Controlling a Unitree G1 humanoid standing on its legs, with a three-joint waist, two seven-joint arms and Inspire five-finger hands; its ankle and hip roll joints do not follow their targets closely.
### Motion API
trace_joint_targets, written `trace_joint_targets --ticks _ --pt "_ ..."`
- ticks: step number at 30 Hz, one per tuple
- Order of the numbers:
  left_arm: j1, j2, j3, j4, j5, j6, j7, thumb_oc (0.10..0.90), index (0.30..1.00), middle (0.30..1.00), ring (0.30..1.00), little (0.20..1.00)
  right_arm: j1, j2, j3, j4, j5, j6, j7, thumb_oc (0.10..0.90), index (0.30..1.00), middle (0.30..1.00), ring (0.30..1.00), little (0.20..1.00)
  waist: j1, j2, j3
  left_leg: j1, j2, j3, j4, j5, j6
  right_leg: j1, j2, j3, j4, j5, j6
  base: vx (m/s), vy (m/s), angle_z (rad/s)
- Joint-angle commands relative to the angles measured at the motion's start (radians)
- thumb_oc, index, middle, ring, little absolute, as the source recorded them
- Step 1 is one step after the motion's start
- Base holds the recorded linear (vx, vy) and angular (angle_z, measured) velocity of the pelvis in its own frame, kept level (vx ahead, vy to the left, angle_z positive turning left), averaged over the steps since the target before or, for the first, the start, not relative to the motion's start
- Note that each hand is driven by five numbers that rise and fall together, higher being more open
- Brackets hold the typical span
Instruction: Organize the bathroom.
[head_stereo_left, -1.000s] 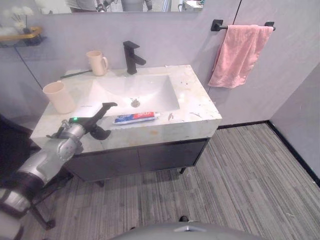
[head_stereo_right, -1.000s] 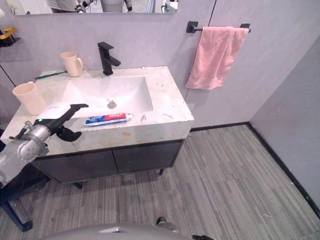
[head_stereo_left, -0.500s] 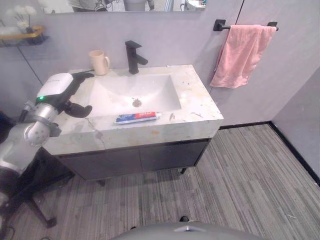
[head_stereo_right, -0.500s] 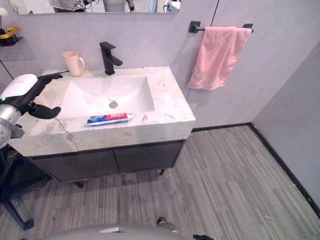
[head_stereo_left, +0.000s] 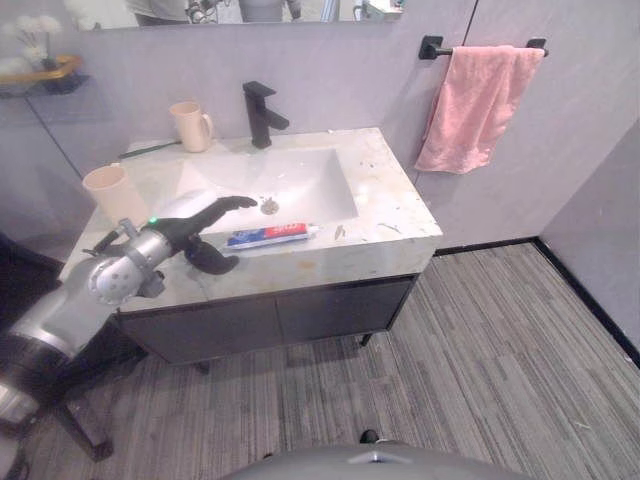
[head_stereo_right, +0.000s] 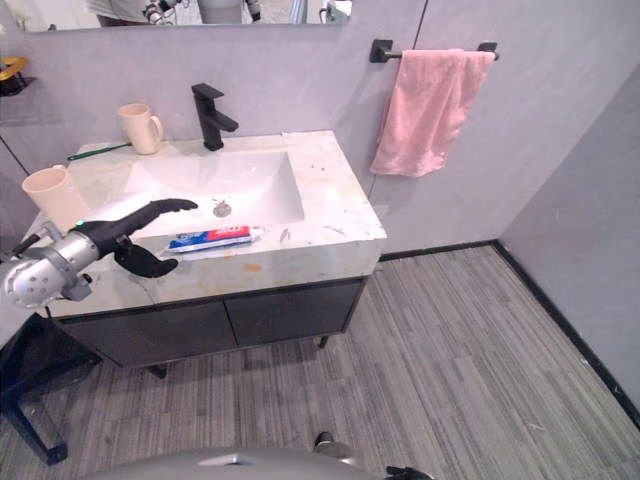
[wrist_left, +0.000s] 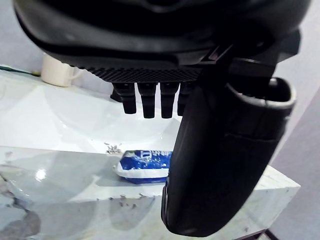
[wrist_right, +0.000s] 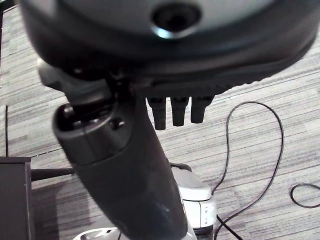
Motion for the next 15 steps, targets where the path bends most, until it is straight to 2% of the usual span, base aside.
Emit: trace_joint_targets --ticks 1,9,15 --pt "-0.211 -0.022 0.073 -0.001 0.045 0.019 0.102 0.800 0.900 0.900 0.900 0.900 -0.078 -0.032 0.001 0.034 0.016 -0.011 0.005 0.800 0.900 0.900 0.900 0.900 0.012 0.091 0.036 0.049 -0.059 0.019 0.013 -0.167 0.068 -0.023 0.042 0.074 0.089 -0.151 0.069 0.01 -0.035 -0.02" --pt "-0.208 -0.096 0.028 0.074 0.167 0.065 0.197 0.800 0.900 0.900 0.900 0.900 -0.061 -0.020 0.003 0.039 0.006 -0.017 0.008 0.800 0.900 0.900 0.900 0.900 -0.011 0.091 0.030 0.047 -0.055 0.033 0.013 -0.166 0.065 -0.028 0.053 0.095 0.078 -0.146 0.065 0.02 -0.026 -0.04" --pt "-0.201 -0.106 0.024 0.107 0.204 0.085 0.203 0.800 0.900 0.900 0.900 0.900 -0.051 -0.022 0.004 0.038 -0.001 -0.022 0.007 0.800 0.900 0.900 0.900 0.900 -0.015 0.093 0.028 0.046 -0.054 0.032 0.012 -0.165 0.063 -0.024 0.056 0.096 0.068 -0.146 0.061 0.01 -0.005 -0.02"
